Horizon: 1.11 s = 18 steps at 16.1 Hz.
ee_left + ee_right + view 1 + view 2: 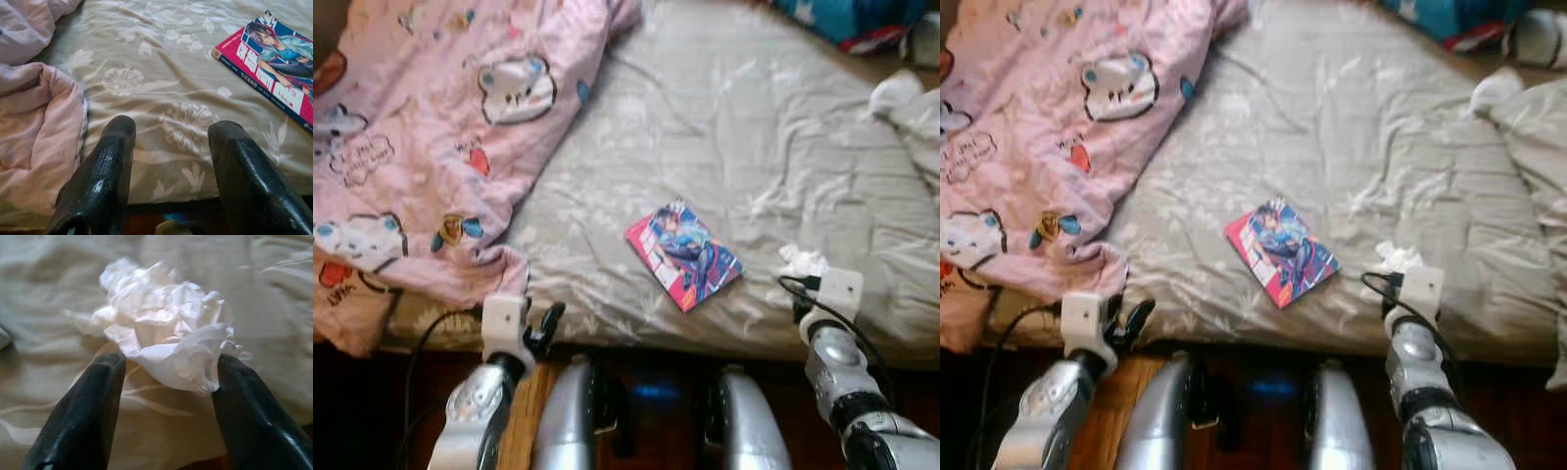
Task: Clean up the room
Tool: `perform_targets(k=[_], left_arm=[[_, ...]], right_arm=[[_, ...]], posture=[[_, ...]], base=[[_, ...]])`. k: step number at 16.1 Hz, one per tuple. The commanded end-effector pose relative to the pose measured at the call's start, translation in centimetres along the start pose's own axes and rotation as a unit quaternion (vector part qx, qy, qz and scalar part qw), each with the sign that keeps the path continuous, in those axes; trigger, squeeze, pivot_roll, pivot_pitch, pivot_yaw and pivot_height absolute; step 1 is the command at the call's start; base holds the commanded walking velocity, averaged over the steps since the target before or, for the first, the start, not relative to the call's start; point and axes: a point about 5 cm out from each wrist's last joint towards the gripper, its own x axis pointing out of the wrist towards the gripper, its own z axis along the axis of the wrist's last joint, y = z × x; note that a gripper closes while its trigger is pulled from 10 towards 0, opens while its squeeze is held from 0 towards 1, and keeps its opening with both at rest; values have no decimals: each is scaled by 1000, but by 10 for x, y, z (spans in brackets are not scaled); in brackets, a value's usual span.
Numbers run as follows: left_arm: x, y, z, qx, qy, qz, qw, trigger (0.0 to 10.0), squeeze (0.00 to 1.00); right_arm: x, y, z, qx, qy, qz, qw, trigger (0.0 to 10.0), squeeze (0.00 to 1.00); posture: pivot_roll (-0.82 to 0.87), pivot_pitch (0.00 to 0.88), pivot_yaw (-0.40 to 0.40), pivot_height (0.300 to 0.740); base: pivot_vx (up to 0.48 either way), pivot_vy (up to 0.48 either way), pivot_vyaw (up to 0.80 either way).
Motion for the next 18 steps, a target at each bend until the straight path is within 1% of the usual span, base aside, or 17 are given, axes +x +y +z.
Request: perform_targets(k=[1, 3, 4, 7, 9, 10, 11, 14, 15, 16, 18], left_arm=[[-4, 2, -3, -5, 13, 6, 1000, 10000, 0], [-5, -1, 4, -7, 9, 4, 1000, 10000, 0], [-6, -1, 5, -8, 9, 4, 1000, 10000, 0], [-13, -3, 7, -12, 17, 6, 1000, 10000, 0], [-16, -3, 7, -13, 20, 7, 1000, 10000, 0], [-20, -4, 8, -14, 24, 7, 1000, 10000, 0], [-20, -5, 8, -14, 26, 6, 1000, 10000, 0], [-20, -6, 7, -16, 30, 5, 999, 10000, 0], [-21, -6, 6, -17, 32, 4, 999, 10000, 0], [-21, -7, 5, -17, 34, 4, 999, 10000, 0], [-21, -7, 4, -17, 37, 4, 999, 10000, 0]], right_arm=[[-3, 2, -14, -7, 29, 3, 1000, 10000, 1000], [-2, 6, -9, -5, 26, 8, 1000, 10000, 1000], [-2, 6, -9, -4, 26, 9, 1000, 10000, 1000], [2, 9, 5, 3, 5, 14, 1000, 10000, 1000], [3, 9, 11, 2, -3, 15, 1000, 10000, 1000], [6, 7, 20, -3, -8, 10, 1000, 10000, 1000], [7, 5, 22, -11, -7, 6, 1000, 10000, 1000], [8, 5, 27, -7, -16, 6, 1000, 10000, 1000], [7, 4, 21, -12, -11, 6, 1000, 10000, 180], [5, 4, 16, -11, -8, 6, 1000, 10000, 0], [1, 2, 0, -16, 9, 6, 1000, 10000, 0]], posture=[[121, 510, 100, 646], [130, 541, 103, 646], [131, 543, 104, 646], [141, 568, 107, 646], [142, 569, 109, 646], [141, 568, 111, 646], [141, 568, 111, 646], [136, 564, 109, 646], [136, 564, 109, 646], [140, 549, 108, 646], [141, 539, 108, 646]], base=[[0, 0, 0], [0, 0, 0], [0, 0, 0], [0, 0, 0], [0, 0, 0], [0, 0, 0], [0, 0, 0], [0, 0, 0], [0, 0, 0], [0, 0, 0], [0, 0, 0]])
